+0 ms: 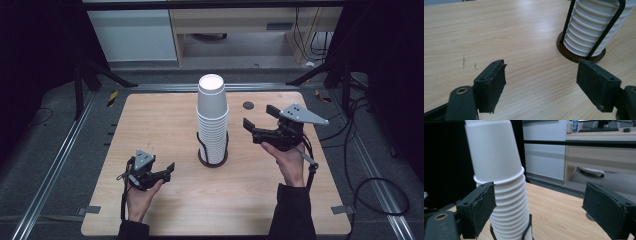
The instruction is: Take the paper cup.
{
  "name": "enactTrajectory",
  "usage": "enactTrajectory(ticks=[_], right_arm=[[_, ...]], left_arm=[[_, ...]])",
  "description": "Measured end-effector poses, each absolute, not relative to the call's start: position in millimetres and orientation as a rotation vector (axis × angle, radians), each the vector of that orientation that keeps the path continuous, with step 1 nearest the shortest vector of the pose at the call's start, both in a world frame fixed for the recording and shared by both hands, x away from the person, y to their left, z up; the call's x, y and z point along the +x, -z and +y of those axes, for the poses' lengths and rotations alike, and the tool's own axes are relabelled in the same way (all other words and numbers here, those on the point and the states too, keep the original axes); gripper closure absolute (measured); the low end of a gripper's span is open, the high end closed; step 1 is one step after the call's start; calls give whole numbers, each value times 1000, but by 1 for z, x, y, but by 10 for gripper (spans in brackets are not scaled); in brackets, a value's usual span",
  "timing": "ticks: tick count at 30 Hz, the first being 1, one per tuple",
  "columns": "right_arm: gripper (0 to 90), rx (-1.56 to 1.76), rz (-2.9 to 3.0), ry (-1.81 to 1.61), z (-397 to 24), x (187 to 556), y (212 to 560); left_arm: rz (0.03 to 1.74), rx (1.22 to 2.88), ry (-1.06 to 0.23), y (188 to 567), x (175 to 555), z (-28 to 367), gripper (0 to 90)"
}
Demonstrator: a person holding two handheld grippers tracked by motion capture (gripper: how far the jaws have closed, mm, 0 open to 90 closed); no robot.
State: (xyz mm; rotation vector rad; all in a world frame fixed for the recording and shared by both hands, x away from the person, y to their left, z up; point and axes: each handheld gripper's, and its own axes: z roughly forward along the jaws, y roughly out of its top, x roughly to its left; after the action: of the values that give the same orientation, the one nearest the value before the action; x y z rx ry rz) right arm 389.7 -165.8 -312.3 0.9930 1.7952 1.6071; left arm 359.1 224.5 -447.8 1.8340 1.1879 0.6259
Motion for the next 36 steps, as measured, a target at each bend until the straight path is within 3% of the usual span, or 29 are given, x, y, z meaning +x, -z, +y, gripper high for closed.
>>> enactTrajectory(ticks=[19,36], right_arm=[[92,869,1840,-1645,-116,397,288],[77,877,1890,-1607,-87,423,298]], left_arm=[[1185,1835,-627,448,360,223,226],[1185,1835,-627,451,361,224,224]])
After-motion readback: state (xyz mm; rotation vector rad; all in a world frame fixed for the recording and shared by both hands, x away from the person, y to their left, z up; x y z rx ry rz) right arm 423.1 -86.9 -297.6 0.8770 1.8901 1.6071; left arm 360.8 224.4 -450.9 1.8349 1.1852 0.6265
